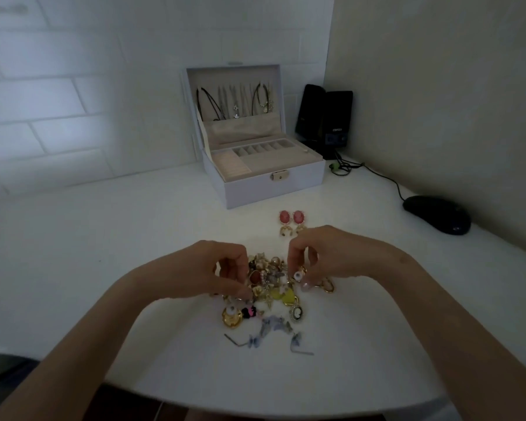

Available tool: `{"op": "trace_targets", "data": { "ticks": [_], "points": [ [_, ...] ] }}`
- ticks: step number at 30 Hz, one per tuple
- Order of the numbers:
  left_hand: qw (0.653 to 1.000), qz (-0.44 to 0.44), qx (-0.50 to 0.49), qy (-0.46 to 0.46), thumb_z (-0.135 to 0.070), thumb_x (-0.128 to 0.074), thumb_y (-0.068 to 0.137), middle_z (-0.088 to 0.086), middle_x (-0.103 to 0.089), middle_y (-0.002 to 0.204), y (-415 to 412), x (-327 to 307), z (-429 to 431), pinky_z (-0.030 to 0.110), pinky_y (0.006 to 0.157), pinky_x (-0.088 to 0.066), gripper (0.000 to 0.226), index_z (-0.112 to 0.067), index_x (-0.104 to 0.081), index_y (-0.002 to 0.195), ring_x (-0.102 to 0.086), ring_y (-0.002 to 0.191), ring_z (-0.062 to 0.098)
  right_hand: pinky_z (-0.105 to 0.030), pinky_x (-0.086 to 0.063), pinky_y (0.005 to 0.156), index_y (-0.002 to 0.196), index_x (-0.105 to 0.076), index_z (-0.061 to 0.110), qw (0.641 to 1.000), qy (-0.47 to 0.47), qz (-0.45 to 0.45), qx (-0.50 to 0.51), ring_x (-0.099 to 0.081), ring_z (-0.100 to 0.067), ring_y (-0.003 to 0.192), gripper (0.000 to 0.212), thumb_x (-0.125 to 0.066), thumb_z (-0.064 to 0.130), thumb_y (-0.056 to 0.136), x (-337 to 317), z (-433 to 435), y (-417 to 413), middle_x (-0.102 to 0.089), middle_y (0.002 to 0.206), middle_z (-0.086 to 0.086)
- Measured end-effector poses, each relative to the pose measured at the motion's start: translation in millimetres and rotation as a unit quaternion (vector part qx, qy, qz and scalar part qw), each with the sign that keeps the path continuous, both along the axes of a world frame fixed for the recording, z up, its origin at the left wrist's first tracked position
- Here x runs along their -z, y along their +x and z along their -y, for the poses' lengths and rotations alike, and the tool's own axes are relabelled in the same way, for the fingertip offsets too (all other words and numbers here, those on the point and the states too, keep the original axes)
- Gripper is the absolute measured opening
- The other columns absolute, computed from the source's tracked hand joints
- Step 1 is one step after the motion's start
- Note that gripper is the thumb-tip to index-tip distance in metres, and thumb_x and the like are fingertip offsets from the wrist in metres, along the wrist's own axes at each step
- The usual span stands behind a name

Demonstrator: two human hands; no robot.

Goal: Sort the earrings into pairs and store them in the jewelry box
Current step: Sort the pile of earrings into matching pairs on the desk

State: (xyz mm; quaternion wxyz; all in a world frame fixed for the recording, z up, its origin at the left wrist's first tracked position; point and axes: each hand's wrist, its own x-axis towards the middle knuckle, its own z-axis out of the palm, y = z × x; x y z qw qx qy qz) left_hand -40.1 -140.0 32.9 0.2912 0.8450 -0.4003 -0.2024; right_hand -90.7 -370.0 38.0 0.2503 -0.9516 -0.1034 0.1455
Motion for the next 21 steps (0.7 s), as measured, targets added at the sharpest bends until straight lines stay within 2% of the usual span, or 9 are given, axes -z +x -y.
{"op": "trace_targets", "data": {
  "ticks": [2,5,9,13,15,19,21],
  "points": [
    [1.000,-0.004,0.008,0.003,-0.031,-0.075,0.073,-0.016,-0.060,0.071,-3,0,-5,0.013,0.062,-0.039,0.017,-0.024,-0.061,0.077,-0.053,0.066,0.000,-0.015,-0.037,0.060,0.077,-0.060,0.032,1.000,0.002,0.007,0.010,-0.050,0.000,0.068,0.025,-0.078,0.016,0.072,2,-1,-3,-0.052,0.083,0.017],
    [1.000,-0.009,0.023,0.008,-0.030,-0.078,0.070,-0.011,-0.060,0.078,-8,1,-10,0.011,0.065,-0.039,0.020,-0.025,-0.061,0.079,-0.054,0.073,0.004,-0.012,-0.036,0.056,0.080,-0.064,0.028,0.999,0.007,0.027,0.026,-0.050,0.000,0.065,0.018,-0.077,0.019,0.073,6,-2,-7,-0.053,0.079,0.015],
    [0.999,0.026,0.016,0.023,-0.032,-0.080,0.068,-0.011,-0.055,0.086,-15,9,-12,0.011,0.069,-0.040,0.022,-0.029,-0.063,0.082,-0.050,0.078,0.004,-0.015,-0.042,0.057,0.084,-0.066,0.024,0.997,0.022,0.061,0.033,-0.050,-0.002,0.064,0.014,-0.076,0.025,0.075,14,0,-11,-0.055,0.077,0.012],
    [0.999,0.049,-0.003,-0.008,-0.027,-0.079,0.070,-0.016,-0.053,0.083,-18,17,-13,0.013,0.067,-0.039,0.017,-0.033,-0.063,0.075,-0.049,0.076,0.002,-0.020,-0.048,0.065,0.078,-0.065,0.026,0.986,0.121,0.095,0.061,-0.053,-0.001,0.068,0.013,-0.077,0.020,0.074,23,5,-12,-0.056,0.080,0.012],
    [0.998,0.058,-0.008,-0.021,-0.026,-0.079,0.070,-0.014,-0.055,0.083,-18,19,-15,0.010,0.066,-0.038,0.017,-0.032,-0.063,0.074,-0.050,0.075,0.002,-0.023,-0.052,0.070,0.079,-0.066,0.021,0.976,0.175,0.107,0.069,-0.058,-0.002,0.073,0.012,-0.077,0.019,0.074,24,8,-11,-0.060,0.084,0.010],
    [0.994,0.078,-0.001,-0.076,-0.023,-0.077,0.073,-0.009,-0.057,0.082,-12,17,-13,0.011,0.066,-0.037,0.013,-0.027,-0.065,0.075,-0.052,0.076,0.006,-0.023,-0.055,0.069,0.080,-0.064,0.011,0.949,0.281,0.110,0.095,-0.063,-0.008,0.073,0.010,-0.073,0.010,0.077,22,11,-9,-0.066,0.089,-0.009],
    [0.990,0.081,0.001,-0.114,-0.034,-0.073,0.073,-0.011,-0.057,0.087,-8,14,-7,0.013,0.067,-0.039,0.012,-0.030,-0.064,0.079,-0.054,0.080,0.010,-0.027,-0.057,0.069,0.078,-0.062,0.009,0.942,0.299,0.110,0.105,-0.063,-0.012,0.074,0.009,-0.072,0.006,0.078,22,10,-9,-0.066,0.091,-0.016]
  ]
}}
